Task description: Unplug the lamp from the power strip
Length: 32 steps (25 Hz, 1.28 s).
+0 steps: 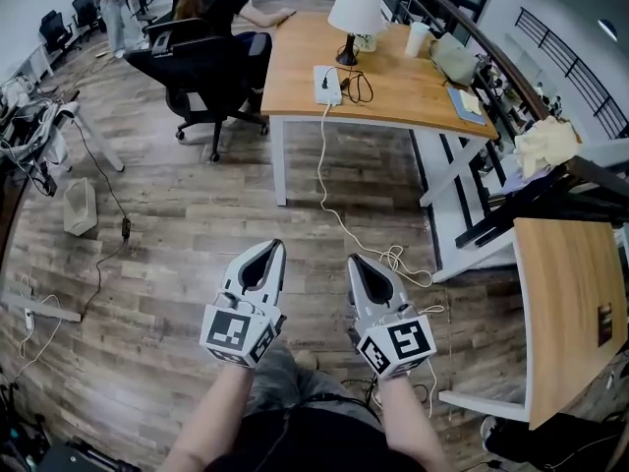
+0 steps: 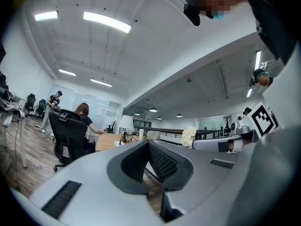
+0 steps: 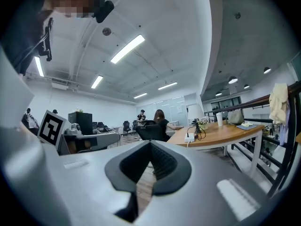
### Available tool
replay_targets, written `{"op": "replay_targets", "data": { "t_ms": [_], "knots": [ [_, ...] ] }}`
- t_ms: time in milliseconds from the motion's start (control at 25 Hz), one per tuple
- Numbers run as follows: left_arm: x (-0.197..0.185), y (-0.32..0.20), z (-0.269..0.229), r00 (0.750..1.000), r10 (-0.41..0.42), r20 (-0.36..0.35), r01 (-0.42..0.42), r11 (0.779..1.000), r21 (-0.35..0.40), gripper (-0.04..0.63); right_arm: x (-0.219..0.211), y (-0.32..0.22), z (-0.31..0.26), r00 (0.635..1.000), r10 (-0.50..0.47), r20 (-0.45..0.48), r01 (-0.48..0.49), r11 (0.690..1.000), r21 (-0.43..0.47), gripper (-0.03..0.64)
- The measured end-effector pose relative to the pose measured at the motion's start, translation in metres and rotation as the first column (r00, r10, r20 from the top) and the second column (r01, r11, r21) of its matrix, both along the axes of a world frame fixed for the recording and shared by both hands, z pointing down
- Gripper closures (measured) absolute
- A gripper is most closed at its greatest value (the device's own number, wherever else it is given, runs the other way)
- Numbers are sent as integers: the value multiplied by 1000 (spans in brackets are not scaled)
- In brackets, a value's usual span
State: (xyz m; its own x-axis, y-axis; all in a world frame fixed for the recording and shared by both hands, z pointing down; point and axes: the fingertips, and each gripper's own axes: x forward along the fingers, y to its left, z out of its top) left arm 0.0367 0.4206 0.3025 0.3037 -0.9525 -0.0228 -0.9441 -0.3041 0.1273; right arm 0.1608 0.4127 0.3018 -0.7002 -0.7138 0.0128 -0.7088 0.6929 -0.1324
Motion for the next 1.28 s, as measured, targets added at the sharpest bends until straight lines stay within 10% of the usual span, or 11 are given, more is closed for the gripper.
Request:
{"op": "replay_targets", "data": {
  "t_ms": [1280],
  "knots": [
    [-19, -158, 17, 998, 66, -3, -66, 997, -48, 598, -23, -148, 21, 999, 36, -28, -37, 998, -50, 609]
  ]
}}
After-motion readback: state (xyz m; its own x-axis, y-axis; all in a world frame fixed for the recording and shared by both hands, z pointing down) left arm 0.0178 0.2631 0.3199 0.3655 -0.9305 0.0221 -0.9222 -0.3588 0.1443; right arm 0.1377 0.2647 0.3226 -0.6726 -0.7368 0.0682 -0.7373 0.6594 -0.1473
